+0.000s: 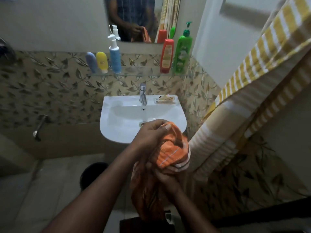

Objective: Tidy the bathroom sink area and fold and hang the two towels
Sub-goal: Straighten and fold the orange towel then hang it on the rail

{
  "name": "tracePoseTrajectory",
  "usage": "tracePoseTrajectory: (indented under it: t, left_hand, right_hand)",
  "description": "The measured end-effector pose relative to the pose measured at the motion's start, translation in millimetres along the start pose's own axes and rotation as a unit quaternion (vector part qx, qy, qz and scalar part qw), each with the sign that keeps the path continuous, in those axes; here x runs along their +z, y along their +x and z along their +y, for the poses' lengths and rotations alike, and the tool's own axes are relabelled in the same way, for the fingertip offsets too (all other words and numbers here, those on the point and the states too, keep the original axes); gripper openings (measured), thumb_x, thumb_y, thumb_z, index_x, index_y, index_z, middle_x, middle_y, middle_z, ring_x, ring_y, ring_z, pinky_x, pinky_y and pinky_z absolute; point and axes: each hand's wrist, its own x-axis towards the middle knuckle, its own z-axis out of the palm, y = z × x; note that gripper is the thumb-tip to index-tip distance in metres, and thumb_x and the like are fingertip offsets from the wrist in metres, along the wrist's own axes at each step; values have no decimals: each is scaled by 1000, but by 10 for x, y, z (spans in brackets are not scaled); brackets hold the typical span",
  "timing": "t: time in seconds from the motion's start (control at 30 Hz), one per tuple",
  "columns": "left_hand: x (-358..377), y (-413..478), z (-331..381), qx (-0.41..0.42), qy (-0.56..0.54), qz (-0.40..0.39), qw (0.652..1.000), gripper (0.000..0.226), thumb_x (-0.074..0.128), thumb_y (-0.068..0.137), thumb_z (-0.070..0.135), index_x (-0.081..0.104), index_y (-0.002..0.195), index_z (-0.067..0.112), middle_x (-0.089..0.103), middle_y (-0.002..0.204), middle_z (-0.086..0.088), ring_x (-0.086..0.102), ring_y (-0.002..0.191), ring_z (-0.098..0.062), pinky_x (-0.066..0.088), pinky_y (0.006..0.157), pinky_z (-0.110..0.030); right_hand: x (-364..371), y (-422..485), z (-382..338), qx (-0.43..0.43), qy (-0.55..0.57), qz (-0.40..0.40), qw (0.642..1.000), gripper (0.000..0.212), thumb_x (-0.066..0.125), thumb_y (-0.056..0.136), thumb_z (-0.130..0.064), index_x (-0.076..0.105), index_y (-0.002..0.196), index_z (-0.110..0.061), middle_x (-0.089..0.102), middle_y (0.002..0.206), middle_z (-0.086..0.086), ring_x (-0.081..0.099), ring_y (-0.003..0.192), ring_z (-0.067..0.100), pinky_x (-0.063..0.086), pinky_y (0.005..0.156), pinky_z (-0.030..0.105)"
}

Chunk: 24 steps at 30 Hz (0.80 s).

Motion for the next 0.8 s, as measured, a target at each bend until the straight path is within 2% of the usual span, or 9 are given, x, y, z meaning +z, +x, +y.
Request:
tracePoseTrajectory:
  t: [0.13, 0.27, 0.37, 0.43, 0.47, 0.53, 0.63, 0.73, 0.8]
  left_hand:
    - [-213, -33, -94, 33, 133, 7, 991, 22, 62, 99, 35, 82, 90, 34, 81, 100, 8, 74, 102, -11, 57, 95, -34]
    - [-309, -73, -178, 44, 100, 98, 989, 29, 61, 106, 27, 81, 87, 37, 81, 93, 14, 73, 89, 1, 53, 77, -16]
    - [-436, -53, -185, 16, 39, 162, 986, 24, 58, 109, 30, 78, 98, 24, 81, 95, 4, 74, 87, -6, 55, 75, -18]
    - [-514, -63, -187, 1, 11, 151, 988, 20, 59, 109, 30, 75, 98, 24, 81, 101, -6, 75, 90, -18, 60, 81, -31]
    - [-527, -81, -181, -2, -6, 134, 991, 18, 61, 108, 27, 74, 96, 26, 81, 100, -9, 74, 88, -23, 59, 83, -36]
    - [-513, -121, -172, -13, -37, 89, 995, 17, 66, 103, 20, 74, 91, 28, 76, 96, -13, 70, 88, -28, 58, 86, -43]
    - [-483, -163, -176, -37, -6, 35, 999, 7, 68, 91, 22, 71, 85, 26, 71, 104, -18, 64, 92, -32, 53, 86, -46]
    - [-505, -198, -165, -21, 76, -36, 996, 4, 67, 88, 23, 69, 86, 24, 71, 93, -3, 64, 88, -18, 50, 83, -36]
    - [-532, -230, -107, 2, 155, -112, 982, 9, 69, 86, 25, 76, 91, 21, 76, 88, 8, 69, 82, -7, 54, 78, -32]
  right_hand:
    - [-52, 139, -145, -111, 180, 73, 975, 54, 76, 90, -26, 66, 132, 7, 72, 127, 26, 72, 116, 37, 56, 101, 51]
    - [-166, 318, -160, -138, 153, 160, 965, 27, 66, 98, -10, 71, 116, 9, 71, 119, 33, 73, 100, 41, 52, 102, 70]
    - [-318, 418, -29, -156, 188, 178, 953, 45, 71, 92, -12, 65, 128, 14, 62, 135, 38, 60, 127, 53, 42, 114, 69]
    - [-431, 383, 61, -148, 206, 179, 951, 50, 77, 84, -16, 69, 126, 9, 65, 133, 34, 62, 127, 49, 44, 115, 64]
    - [-496, 338, 108, -148, 162, 177, 959, 46, 80, 81, -17, 74, 120, 5, 69, 127, 31, 67, 120, 42, 48, 112, 59]
    - [-588, 231, 127, -120, -120, 145, 975, 30, 86, 78, -24, 81, 102, -7, 81, 106, 12, 74, 99, 20, 58, 97, 47]
    - [-620, 211, 15, -40, -506, 57, 860, 32, 89, 83, -38, 79, 102, -15, 81, 95, -2, 75, 92, 11, 60, 87, 41]
    - [-485, 234, -373, -184, -453, 159, 858, 56, 90, 82, -28, 64, 131, -20, 72, 122, -3, 68, 115, 16, 56, 98, 39]
    - [-409, 243, -641, -256, -415, 36, 872, 85, 89, 81, -15, 45, 154, -24, 63, 144, -7, 58, 135, 9, 50, 109, 32]
